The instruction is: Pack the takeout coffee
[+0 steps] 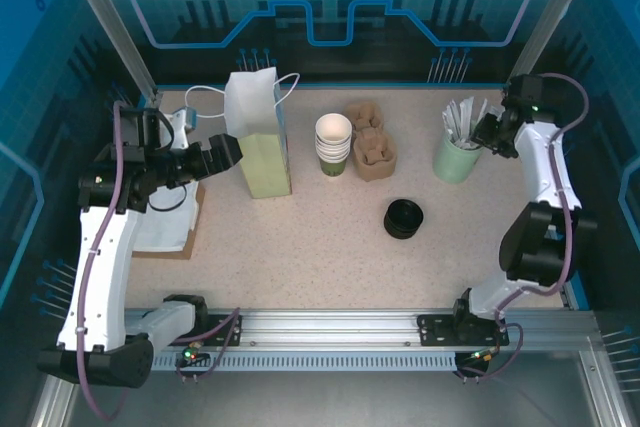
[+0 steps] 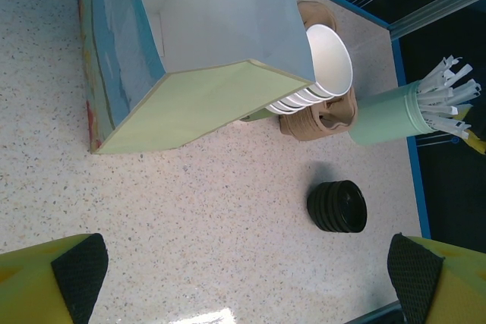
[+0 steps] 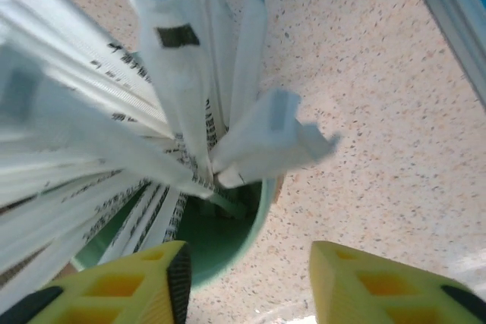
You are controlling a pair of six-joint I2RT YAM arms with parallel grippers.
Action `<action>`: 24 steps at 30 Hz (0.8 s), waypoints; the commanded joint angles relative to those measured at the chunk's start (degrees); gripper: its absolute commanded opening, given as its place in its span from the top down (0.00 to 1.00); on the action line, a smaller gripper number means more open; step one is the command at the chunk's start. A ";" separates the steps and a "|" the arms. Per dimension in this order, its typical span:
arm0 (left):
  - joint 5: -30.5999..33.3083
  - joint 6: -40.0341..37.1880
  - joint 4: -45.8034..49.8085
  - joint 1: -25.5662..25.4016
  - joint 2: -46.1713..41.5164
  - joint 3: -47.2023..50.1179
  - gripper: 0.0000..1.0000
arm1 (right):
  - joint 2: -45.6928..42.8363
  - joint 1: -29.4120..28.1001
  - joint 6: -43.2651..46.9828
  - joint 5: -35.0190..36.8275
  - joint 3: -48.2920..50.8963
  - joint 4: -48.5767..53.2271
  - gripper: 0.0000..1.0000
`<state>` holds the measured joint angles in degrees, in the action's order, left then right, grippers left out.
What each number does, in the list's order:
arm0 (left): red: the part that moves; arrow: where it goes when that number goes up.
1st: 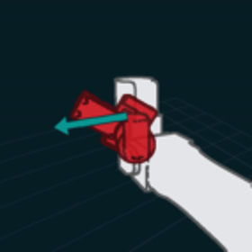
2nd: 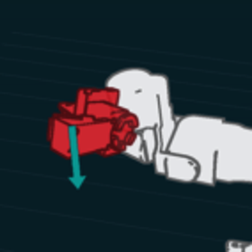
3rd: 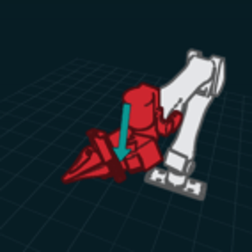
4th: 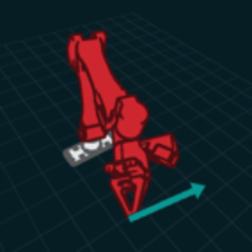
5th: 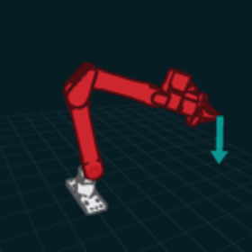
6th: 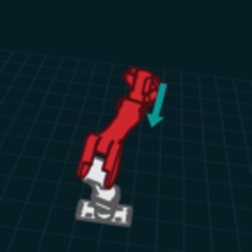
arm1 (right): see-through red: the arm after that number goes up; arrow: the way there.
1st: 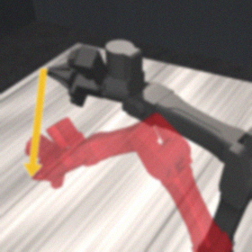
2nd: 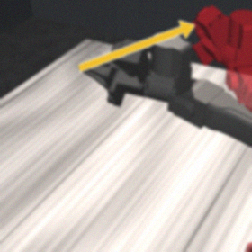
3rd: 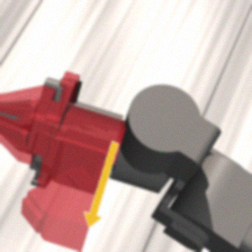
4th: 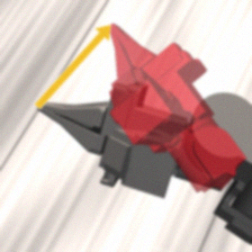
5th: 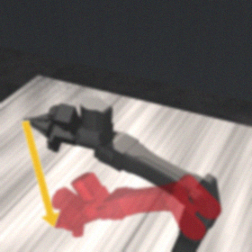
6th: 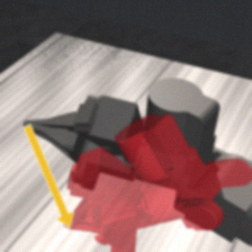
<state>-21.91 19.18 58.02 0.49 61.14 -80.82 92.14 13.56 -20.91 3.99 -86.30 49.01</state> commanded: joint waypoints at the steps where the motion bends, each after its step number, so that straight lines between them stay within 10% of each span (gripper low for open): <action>1: -1.60 0.37 0.57 0.21 -1.71 0.79 0.01 | -6.06 1.24 0.64 -1.01 2.70 -1.11 0.48; 15: -6.89 10.56 -8.42 -8.76 -3.96 8.81 0.03 | -31.12 -0.92 3.37 -13.92 14.35 4.18 0.39; 24: -3.30 20.43 -23.40 -21.60 -0.05 18.66 0.02 | -29.97 -23.32 -7.90 -14.65 13.74 0.72 0.39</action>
<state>-26.20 33.28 41.60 -19.05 60.14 -64.71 59.44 -4.23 -24.10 -9.98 -72.62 51.42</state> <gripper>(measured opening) 0.981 0.611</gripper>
